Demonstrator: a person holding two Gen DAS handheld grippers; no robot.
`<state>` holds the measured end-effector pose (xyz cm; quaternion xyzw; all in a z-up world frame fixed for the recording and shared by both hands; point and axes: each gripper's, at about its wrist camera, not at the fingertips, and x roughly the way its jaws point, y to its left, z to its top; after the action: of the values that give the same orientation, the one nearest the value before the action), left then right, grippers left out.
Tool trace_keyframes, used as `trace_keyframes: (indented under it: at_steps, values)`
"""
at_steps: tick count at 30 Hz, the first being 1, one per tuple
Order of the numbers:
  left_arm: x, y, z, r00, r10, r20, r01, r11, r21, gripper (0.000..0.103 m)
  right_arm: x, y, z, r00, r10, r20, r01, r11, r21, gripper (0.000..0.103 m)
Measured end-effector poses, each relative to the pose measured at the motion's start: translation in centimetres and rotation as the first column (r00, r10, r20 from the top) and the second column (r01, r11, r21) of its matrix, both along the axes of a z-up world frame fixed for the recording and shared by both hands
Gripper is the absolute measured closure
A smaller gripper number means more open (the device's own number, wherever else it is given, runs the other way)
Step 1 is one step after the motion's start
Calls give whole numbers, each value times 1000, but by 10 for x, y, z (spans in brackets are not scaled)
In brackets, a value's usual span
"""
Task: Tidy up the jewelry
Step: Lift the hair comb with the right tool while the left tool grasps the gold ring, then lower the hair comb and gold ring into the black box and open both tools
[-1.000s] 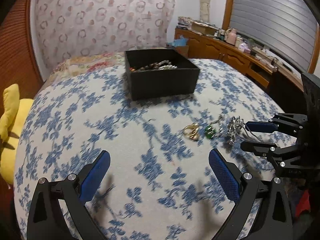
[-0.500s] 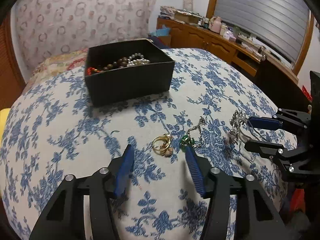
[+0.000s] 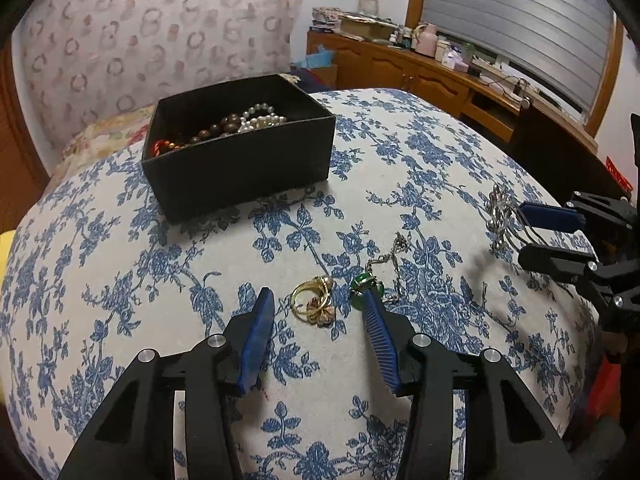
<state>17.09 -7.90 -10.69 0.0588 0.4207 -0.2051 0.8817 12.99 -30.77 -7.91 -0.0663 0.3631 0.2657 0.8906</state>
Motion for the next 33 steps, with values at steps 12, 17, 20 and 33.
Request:
trace_keyframes:
  at_steps: [12,17,20,33]
  values:
    - [11,11,1,999,18,-35,-20,997,-74,78,-3,8,-6,1000,16,-10,-16,1000,-7,57]
    - [14,11,1,999,13,-50,-18,995,-96,85,-3,7,-9,1000,13,-12,-13,1000,-7,57]
    - [13,15,4,999,20,-49,-26,993,-113,85,-3,6,-9,1000,11,-14,-11,1000,-8,57]
    - [20,45,30,996,91,6,-89,984,-151,85,7,15,-3,1000,18,-1,-18,1000,3,57]
